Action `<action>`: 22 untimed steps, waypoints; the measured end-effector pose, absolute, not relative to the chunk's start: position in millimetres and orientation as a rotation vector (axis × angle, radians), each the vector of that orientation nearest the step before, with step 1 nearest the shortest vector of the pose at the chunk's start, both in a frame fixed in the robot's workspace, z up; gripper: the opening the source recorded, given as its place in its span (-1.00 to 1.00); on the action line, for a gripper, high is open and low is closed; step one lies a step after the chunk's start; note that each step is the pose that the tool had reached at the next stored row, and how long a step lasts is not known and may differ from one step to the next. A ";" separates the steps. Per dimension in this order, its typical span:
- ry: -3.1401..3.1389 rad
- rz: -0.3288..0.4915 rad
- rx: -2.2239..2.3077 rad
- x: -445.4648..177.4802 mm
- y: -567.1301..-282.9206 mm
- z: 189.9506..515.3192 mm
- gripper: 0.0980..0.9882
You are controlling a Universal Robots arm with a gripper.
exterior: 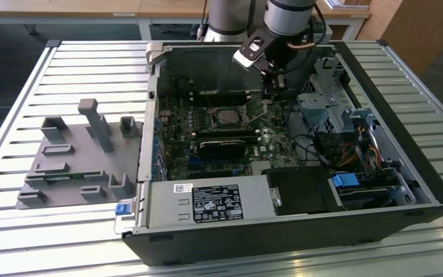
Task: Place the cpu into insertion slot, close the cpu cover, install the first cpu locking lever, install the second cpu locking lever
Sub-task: 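Close the cpu cover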
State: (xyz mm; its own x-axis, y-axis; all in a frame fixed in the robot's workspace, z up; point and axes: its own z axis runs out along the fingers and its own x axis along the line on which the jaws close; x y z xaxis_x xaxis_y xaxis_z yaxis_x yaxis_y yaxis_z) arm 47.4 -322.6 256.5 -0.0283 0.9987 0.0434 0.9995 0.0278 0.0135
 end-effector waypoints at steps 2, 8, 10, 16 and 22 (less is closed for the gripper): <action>-2.237 -0.061 -2.175 48.3 -321.9 255.4 -0.96; -2.237 -0.060 -2.175 52.2 -319.7 252.5 -0.96; -2.237 -0.060 -2.175 54.0 -319.0 251.9 -0.96; -2.239 -0.056 -2.177 59.2 -317.3 250.8 -0.96; -2.239 -0.054 -2.177 65.3 -316.1 250.0 -0.96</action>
